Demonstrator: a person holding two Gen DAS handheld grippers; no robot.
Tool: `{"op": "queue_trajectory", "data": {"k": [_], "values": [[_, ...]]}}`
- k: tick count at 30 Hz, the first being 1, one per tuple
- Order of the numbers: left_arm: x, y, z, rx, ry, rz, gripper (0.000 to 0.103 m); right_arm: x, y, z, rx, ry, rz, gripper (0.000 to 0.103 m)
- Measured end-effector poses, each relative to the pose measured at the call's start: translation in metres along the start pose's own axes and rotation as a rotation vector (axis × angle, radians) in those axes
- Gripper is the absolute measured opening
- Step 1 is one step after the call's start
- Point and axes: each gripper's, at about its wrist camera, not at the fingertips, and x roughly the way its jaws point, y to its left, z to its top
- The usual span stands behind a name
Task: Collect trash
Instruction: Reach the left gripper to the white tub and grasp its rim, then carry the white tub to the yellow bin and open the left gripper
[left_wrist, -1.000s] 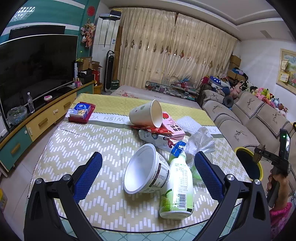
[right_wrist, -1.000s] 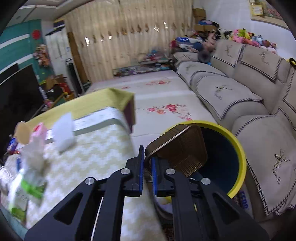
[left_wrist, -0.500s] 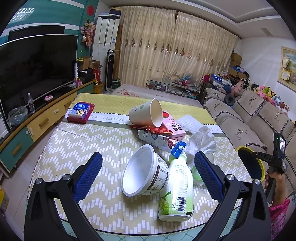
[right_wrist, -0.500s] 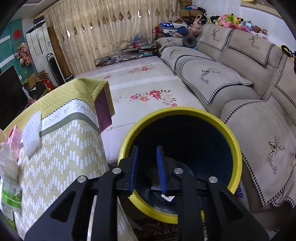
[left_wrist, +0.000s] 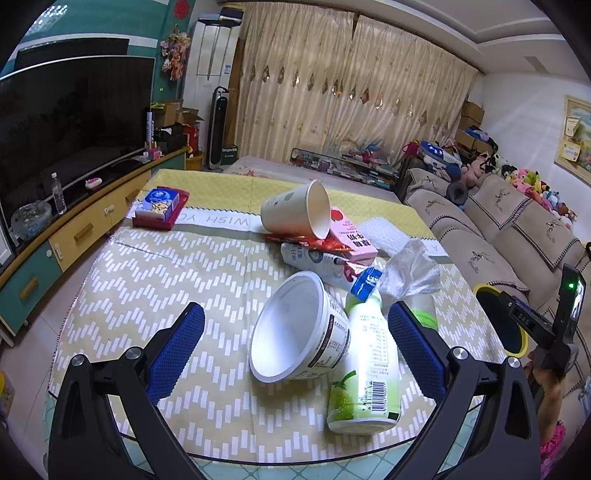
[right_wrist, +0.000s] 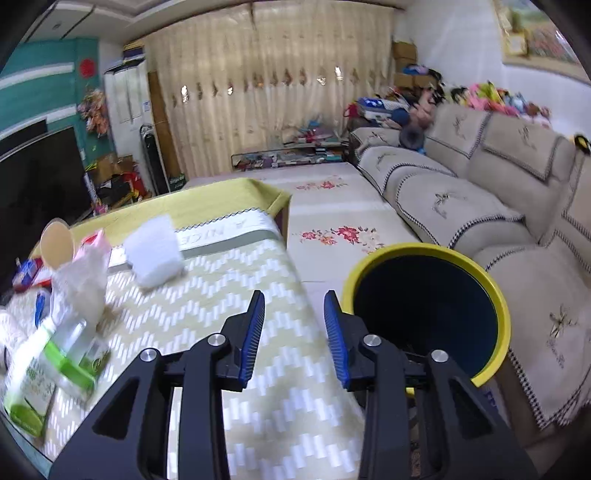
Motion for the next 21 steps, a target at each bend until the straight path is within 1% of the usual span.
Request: {"op": "queue_trajectory", "data": {"k": [2,4,6,7,9,12,14,17,20,21], "values": [[0.004,0.000,-0.001,0.013,0.014,-0.015,0.087,-0.002,0.005,-0.001,-0.015,-0.012,-0.027,0.041],[0.008,-0.003,-0.002,0.027,0.028,-0.029,0.081,-0.002,0.008,-0.002,-0.024,-0.008,-0.036,0.042],[0.014,-0.006,-0.004,0.037,0.050,-0.046,0.068,-0.001,0.008,-0.001,-0.031,-0.007,-0.047,0.043],[0.017,-0.007,-0.005,0.038,0.060,-0.055,0.064,0.000,0.008,0.000,-0.032,-0.006,-0.047,0.043],[0.024,-0.008,-0.006,0.037,0.078,-0.068,0.053,0.001,0.009,0.000,-0.034,-0.008,-0.056,0.045],[0.030,-0.008,-0.007,0.037,0.091,-0.075,0.044,0.001,0.010,0.000,-0.044,-0.009,-0.065,0.047],[0.034,-0.007,-0.006,0.038,0.098,-0.077,0.035,0.002,0.012,-0.001,-0.050,-0.008,-0.072,0.048],[0.035,-0.008,-0.006,0.042,0.097,-0.084,0.027,0.002,0.012,-0.001,-0.054,-0.004,-0.073,0.051],[0.036,-0.009,-0.005,0.051,0.094,-0.082,0.024,0.002,0.011,-0.001,-0.050,-0.002,-0.073,0.051],[0.037,-0.009,-0.005,0.051,0.097,-0.091,0.021,0.002,0.011,-0.001,-0.049,-0.003,-0.072,0.051]]}}
